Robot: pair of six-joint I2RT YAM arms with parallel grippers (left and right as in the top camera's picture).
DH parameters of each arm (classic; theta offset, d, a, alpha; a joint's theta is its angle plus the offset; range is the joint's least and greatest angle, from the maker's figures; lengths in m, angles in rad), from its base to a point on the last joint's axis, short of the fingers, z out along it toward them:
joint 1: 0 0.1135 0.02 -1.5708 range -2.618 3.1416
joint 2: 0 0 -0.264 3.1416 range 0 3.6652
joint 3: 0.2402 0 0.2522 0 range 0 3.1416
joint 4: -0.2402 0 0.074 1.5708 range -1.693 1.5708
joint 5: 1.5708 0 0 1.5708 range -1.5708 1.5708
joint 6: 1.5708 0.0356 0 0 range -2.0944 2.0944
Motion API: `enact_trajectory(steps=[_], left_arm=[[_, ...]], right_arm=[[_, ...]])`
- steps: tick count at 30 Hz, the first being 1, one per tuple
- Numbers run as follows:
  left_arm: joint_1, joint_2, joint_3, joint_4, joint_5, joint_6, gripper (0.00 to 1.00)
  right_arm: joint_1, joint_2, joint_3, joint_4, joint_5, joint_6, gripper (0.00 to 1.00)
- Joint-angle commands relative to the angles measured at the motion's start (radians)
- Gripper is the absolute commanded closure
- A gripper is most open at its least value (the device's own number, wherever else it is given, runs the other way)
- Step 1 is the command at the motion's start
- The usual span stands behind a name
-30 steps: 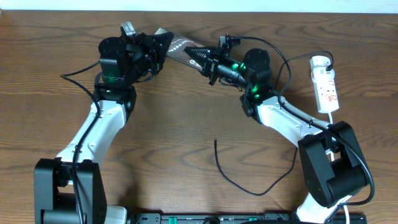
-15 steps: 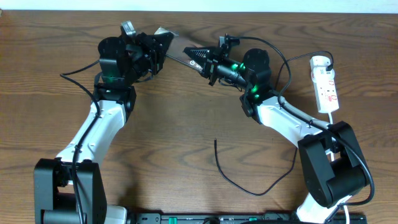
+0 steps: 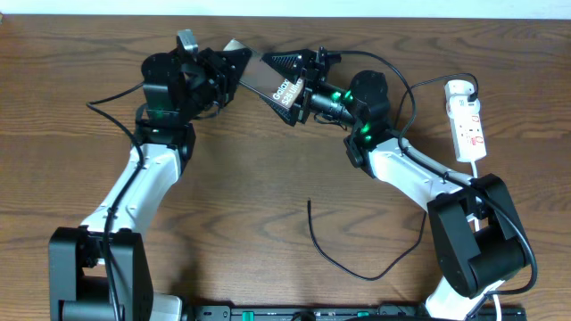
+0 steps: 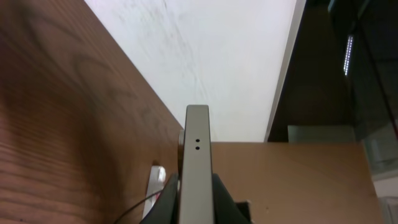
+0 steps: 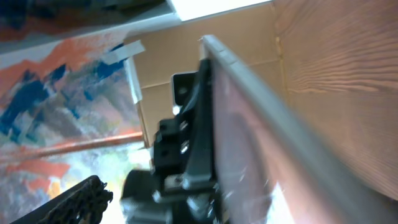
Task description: Plug charger to phone and switch on socket
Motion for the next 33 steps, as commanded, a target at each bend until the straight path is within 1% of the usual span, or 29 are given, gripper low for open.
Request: enact_trajectory(steps=[1, 5, 7, 8, 11, 15, 18, 20, 23, 25, 28, 30, 32, 33], left_arm=[[0.065, -0.018, 0.008, 0.016, 0.018, 0.014, 0.93], [0.175, -0.018, 0.008, 0.017, 0.076, 0.018, 0.93], [0.271, -0.018, 0.008, 0.017, 0.162, 0.018, 0.93], [0.324, -0.018, 0.008, 0.018, 0.224, 0.017, 0.93], [0.428, -0.018, 0.008, 0.037, 0.386, 0.016, 0.93], [0.525, -0.018, 0.008, 0.076, 0.601, -0.003, 0.93], [0.557, -0.018, 0.008, 0.105, 0.702, -0.014, 0.93], [0.561, -0.018, 0.008, 0.119, 0.740, -0.013, 0.93], [0.561, -0.018, 0.008, 0.122, 0.758, -0.013, 0.93], [0.561, -0.018, 0.008, 0.125, 0.758, -0.012, 0.93], [0.561, -0.018, 0.008, 0.125, 0.758, 0.011, 0.93], [0.561, -0.018, 0.008, 0.125, 0.758, 0.025, 0.93], [0.561, -0.018, 0.008, 0.125, 0.758, 0.025, 0.93], [0.561, -0.018, 0.008, 0.125, 0.758, 0.029, 0.93]], right_arm=[[-0.006, -0.001, 0.013, 0.042, -0.029, -0.010, 0.01], [-0.034, -0.001, 0.013, 0.053, -0.072, -0.027, 0.01], [-0.056, -0.001, 0.013, 0.051, -0.109, -0.071, 0.01], [-0.068, -0.001, 0.013, 0.051, -0.125, -0.117, 0.01], [-0.087, -0.001, 0.013, 0.047, -0.149, -0.271, 0.01], [-0.105, -0.002, 0.014, -0.095, -0.177, -0.422, 0.01], [-0.111, -0.002, 0.036, -0.286, -0.177, -0.562, 0.01], [-0.111, -0.003, 0.079, -0.438, -0.176, -0.661, 0.01], [-0.111, -0.003, 0.193, -0.723, -0.157, -0.829, 0.01], [-0.111, -0.003, 0.297, -0.958, -0.109, -0.953, 0.01], [-0.104, -0.003, 0.471, -1.337, 0.055, -1.128, 0.01], [-0.090, -0.003, 0.592, -1.580, 0.241, -1.210, 0.01], [-0.072, -0.003, 0.683, -1.759, 0.409, -1.252, 0.01], [-0.061, -0.003, 0.714, -1.821, 0.468, -1.266, 0.01]])
